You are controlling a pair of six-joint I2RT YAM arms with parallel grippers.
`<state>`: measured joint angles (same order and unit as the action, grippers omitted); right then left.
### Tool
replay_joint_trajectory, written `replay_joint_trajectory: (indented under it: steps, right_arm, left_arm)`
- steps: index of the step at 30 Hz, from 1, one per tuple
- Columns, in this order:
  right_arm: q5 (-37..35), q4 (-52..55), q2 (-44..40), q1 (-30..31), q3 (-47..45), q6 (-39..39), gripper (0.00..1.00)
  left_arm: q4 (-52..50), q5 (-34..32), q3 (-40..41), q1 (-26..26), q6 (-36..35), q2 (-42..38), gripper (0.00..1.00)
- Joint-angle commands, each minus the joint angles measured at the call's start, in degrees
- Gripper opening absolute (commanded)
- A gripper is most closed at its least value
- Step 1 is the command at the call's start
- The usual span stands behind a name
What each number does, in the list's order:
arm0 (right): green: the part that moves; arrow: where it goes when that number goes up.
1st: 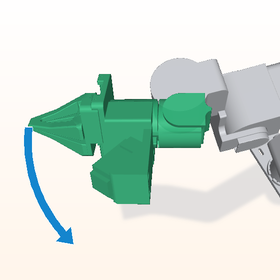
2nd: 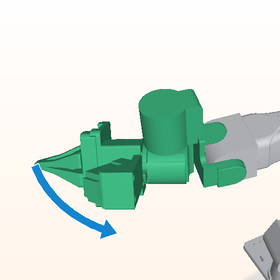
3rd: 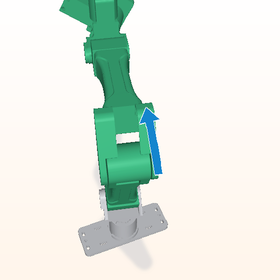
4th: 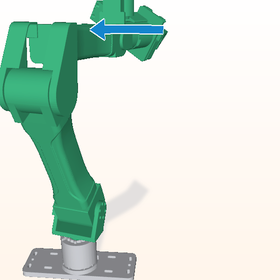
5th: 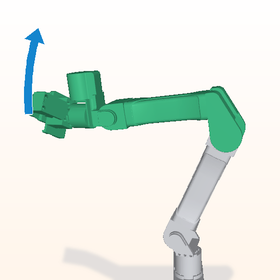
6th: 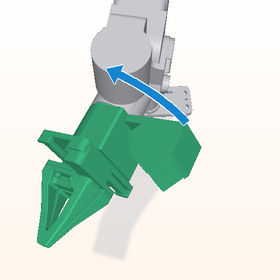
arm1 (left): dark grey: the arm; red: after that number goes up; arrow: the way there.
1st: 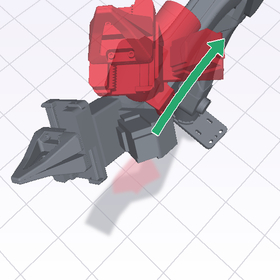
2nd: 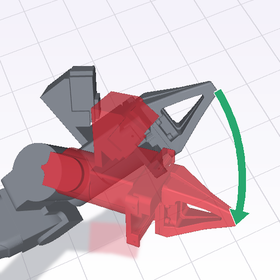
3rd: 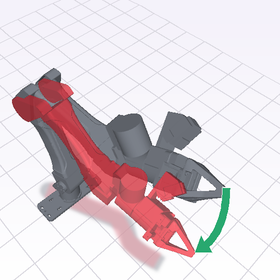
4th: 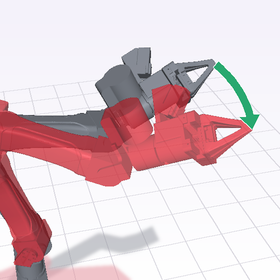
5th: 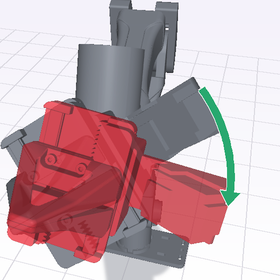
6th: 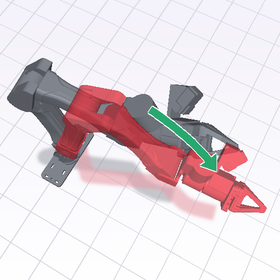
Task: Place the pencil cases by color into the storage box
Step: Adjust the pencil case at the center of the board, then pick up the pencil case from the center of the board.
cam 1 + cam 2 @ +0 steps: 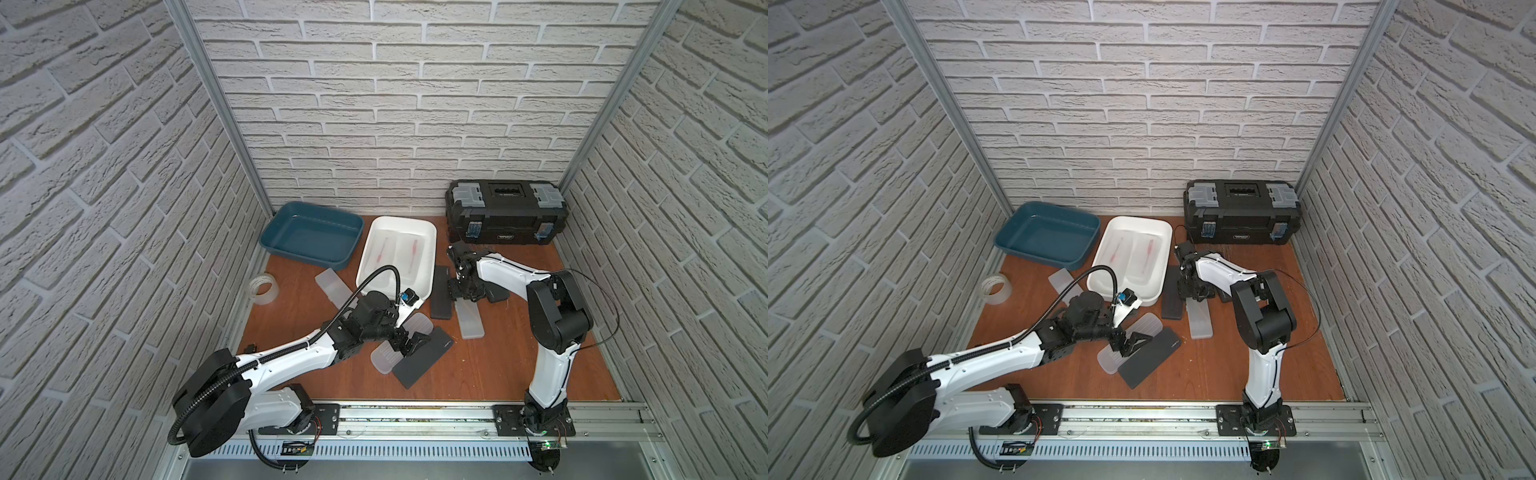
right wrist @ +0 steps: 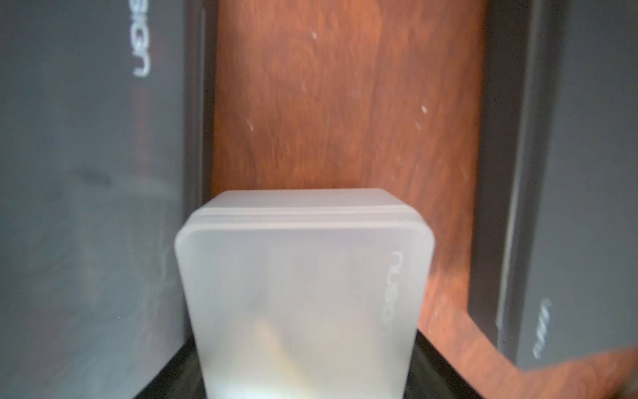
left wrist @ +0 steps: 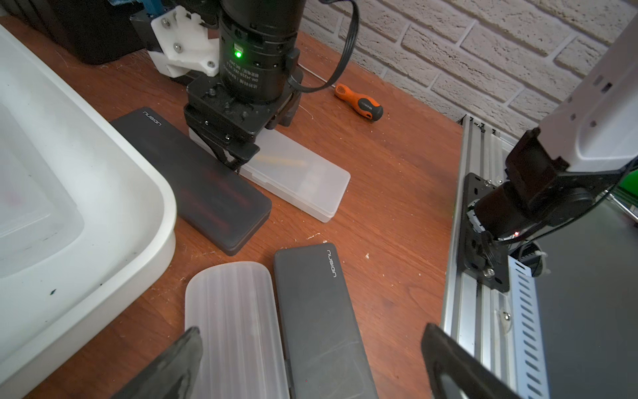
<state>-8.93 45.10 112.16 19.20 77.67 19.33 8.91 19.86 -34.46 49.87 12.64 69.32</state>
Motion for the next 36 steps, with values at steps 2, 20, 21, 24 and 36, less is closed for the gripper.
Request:
replay_joint_trajectory:
  steps: [2, 20, 21, 24, 36]
  right_arm:
    - [1.94, 1.19, 0.69, -2.50, 1.70, -3.66, 0.70]
    - [5.47, 3.55, -15.00, -2.64, -1.10, -2.96, 0.89]
    - [4.88, 4.38, -16.10, -2.30, -2.02, -2.94, 0.89]
    - [3.49, 6.80, -19.39, -1.44, -5.16, -2.25, 0.89]
    - [4.60, 3.35, -29.06, 0.66, -19.81, 1.50, 0.90]
  left_arm:
    - [0.74, 0.07, -1.14, -0.45, 0.09, -0.50, 0.98]
    - [0.52, -0.63, -2.02, -0.54, 1.24, -0.17, 0.98]
    - [0.46, -0.70, -2.10, -0.55, 1.33, -0.21, 0.98]
    - [0.44, -0.80, -2.00, -0.40, 1.34, -0.21, 0.98]
    - [1.69, 0.60, -2.15, -0.26, 1.71, 1.48, 0.98]
